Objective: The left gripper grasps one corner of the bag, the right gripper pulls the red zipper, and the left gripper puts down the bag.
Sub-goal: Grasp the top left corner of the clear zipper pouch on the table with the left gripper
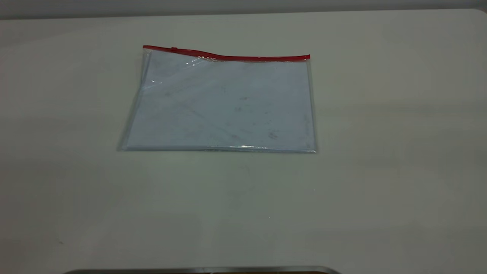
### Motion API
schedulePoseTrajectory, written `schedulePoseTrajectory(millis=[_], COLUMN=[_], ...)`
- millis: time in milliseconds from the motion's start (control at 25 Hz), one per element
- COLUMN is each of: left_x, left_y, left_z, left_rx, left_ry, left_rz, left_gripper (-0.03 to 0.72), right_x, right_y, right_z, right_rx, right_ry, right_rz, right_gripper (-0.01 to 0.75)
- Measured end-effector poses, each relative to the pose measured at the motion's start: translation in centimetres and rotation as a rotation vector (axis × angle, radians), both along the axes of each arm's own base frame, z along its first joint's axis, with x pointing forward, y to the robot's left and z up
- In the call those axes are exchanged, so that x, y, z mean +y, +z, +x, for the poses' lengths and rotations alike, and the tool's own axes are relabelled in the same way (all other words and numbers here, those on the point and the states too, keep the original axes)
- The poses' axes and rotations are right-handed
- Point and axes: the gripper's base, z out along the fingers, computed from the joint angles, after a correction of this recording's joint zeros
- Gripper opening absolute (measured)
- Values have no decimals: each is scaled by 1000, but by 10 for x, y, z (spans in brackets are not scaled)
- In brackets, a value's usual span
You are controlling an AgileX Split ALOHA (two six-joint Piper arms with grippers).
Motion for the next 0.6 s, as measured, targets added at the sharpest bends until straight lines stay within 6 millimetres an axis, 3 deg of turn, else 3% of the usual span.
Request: schedulePoseTrajectory(millis=[160,320,600], left_x=[-4,-6,-5], left_y=[5,-1,-27], left_z=[50,107,197], left_rx=[87,161,222], left_ry=[-60,-107,-93], left_rz=[-10,-1,-18], left_gripper=[381,450,498], right_x=[8,16,32], right_y=[-5,-21,-35], right_z=[52,99,180], right_rx=[43,58,96], right_ry=[82,159,274], right_rz=[-13,-28,30], right_gripper=[412,445,454])
